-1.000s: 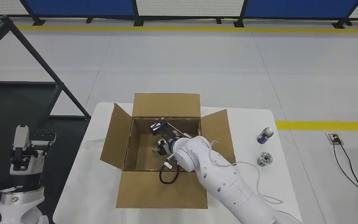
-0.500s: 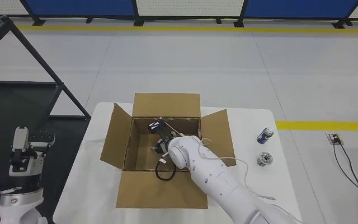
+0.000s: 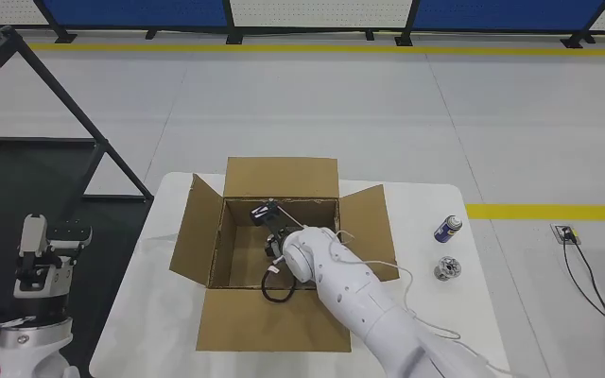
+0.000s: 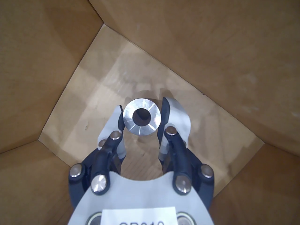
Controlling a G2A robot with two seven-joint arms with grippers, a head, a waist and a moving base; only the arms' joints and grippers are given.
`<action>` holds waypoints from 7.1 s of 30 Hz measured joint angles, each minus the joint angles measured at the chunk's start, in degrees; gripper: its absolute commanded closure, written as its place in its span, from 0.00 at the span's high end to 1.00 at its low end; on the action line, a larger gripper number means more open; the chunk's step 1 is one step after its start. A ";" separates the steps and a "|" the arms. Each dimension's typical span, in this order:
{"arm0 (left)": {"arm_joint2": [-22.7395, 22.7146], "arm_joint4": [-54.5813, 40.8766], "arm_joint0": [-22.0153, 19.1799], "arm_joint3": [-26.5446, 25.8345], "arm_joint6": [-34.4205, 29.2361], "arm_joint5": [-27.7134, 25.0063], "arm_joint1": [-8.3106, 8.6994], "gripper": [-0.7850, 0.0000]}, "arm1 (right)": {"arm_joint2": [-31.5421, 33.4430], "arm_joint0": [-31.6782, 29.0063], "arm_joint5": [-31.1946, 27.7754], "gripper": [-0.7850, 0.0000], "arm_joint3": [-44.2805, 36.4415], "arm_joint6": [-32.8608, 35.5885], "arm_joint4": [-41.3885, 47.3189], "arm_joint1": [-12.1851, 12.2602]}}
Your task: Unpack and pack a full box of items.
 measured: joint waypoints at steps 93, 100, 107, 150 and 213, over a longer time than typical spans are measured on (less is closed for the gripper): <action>8.40 5.29 -7.47 2.00 -3.32 3.80 0.20 1.00 | 67.22 -64.12 -18.86 0.00 -92.43 16.94 -8.91 23.75; 8.41 5.30 -7.47 2.00 -3.32 3.81 0.20 1.00 | 65.64 -64.27 -18.39 0.00 -92.26 15.81 -11.31 23.90; 8.06 4.52 -7.29 2.28 -3.09 3.69 0.20 1.00 | 58.73 -62.12 -15.69 0.00 -88.61 15.87 -25.03 24.48; 7.71 3.46 -7.71 3.46 -3.28 4.03 0.25 1.00 | 54.52 -56.24 -16.66 1.00 -70.87 10.48 -32.65 27.46; 7.71 3.46 -7.71 3.46 -3.28 4.03 0.25 1.00 | 47.53 -39.34 -29.87 0.00 -43.41 26.21 40.84 29.86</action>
